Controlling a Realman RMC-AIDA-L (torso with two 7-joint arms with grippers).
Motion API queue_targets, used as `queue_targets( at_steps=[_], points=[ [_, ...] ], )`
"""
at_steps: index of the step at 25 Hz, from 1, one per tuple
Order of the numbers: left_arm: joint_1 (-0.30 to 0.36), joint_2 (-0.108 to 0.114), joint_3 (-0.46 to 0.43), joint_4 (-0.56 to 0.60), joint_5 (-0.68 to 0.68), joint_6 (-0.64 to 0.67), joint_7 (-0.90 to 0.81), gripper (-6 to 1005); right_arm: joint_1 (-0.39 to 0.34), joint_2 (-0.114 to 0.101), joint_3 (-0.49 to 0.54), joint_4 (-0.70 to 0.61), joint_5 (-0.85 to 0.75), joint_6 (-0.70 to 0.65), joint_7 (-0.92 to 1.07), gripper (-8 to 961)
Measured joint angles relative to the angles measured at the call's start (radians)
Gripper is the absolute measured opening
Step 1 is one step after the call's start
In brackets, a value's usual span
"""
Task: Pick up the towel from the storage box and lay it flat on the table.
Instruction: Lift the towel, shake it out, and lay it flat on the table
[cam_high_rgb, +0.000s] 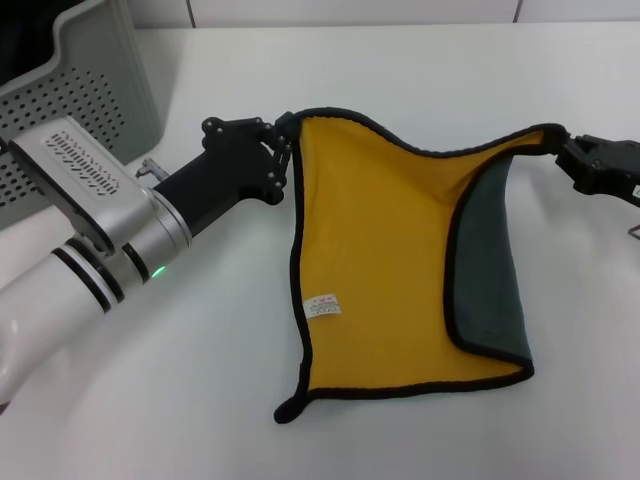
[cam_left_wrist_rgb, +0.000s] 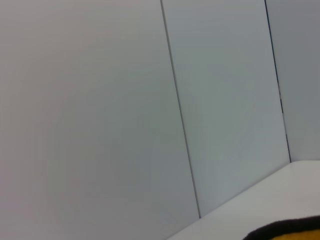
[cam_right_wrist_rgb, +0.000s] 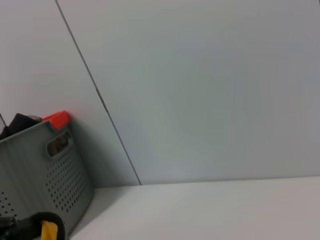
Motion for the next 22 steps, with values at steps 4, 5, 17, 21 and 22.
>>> queue_targets(
  at_steps=[4,5,17,21,22],
  points=[
    [0.003,0.001,0.000,0.023,-0.005,-0.001,0.024,4,0.018,-0.014,-0.029,-0.001,-0.007,0.002,0.008,43],
    [0.003,0.002,0.000,0.024,-0.005,-0.001,0.028,3,0.024,-0.019,-0.044,-0.001,-0.008,0.000,0.010,43],
    [0.000,0.003,0.000,0.024,-0.006,-0.003,0.029,3,0.173,-0.064,-0.374,-0.128,-0.012,-0.064,0.281,42],
    [-0.001,0.003,0.000,0.024,-0.006,-0.003,0.030,4,0.228,-0.034,-0.532,-0.275,-0.006,-0.091,0.434,43],
    [-0.001,0.003,0.000,0.024,-0.006,-0.003,0.030,4,0.240,-0.024,-0.572,-0.314,-0.006,-0.097,0.471,42]
  ],
)
